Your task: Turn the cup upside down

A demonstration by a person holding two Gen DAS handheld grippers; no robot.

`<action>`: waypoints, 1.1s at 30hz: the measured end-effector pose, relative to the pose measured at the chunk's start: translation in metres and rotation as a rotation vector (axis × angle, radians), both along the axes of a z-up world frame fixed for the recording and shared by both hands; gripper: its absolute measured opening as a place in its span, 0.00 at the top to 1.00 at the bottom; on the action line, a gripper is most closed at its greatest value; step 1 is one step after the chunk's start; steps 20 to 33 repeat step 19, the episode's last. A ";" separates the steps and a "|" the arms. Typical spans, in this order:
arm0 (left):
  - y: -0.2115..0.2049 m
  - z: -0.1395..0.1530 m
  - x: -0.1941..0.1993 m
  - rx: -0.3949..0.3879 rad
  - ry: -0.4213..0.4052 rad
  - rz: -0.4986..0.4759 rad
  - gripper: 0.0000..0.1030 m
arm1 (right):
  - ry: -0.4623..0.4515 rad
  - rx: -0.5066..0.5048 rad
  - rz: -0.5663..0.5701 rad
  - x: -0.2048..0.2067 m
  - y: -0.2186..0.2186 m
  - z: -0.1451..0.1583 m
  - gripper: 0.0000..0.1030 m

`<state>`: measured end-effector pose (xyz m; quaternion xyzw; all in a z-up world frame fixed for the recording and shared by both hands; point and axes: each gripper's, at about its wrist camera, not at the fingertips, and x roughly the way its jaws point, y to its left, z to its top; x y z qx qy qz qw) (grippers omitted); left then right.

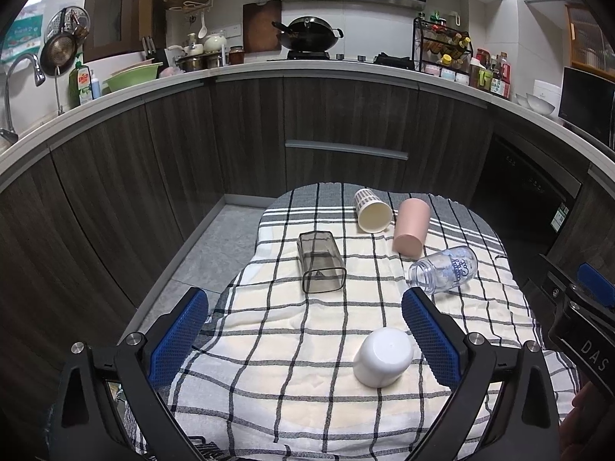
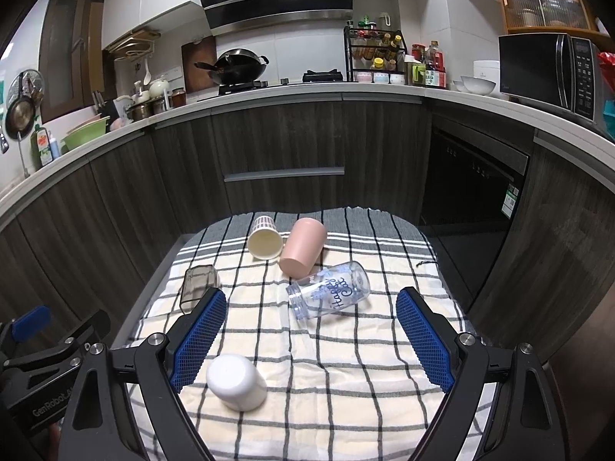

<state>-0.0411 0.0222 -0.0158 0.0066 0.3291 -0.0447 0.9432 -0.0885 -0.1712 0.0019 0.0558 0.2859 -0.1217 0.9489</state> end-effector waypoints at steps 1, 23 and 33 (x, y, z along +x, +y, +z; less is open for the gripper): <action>0.001 0.000 0.001 0.000 0.000 0.003 0.00 | 0.000 0.000 0.000 0.000 0.000 0.000 0.13; -0.001 -0.005 0.001 0.011 0.018 0.010 0.00 | 0.010 0.003 0.000 0.002 0.003 -0.006 0.13; -0.001 -0.005 0.001 0.011 0.018 0.010 0.00 | 0.010 0.003 0.000 0.002 0.003 -0.006 0.13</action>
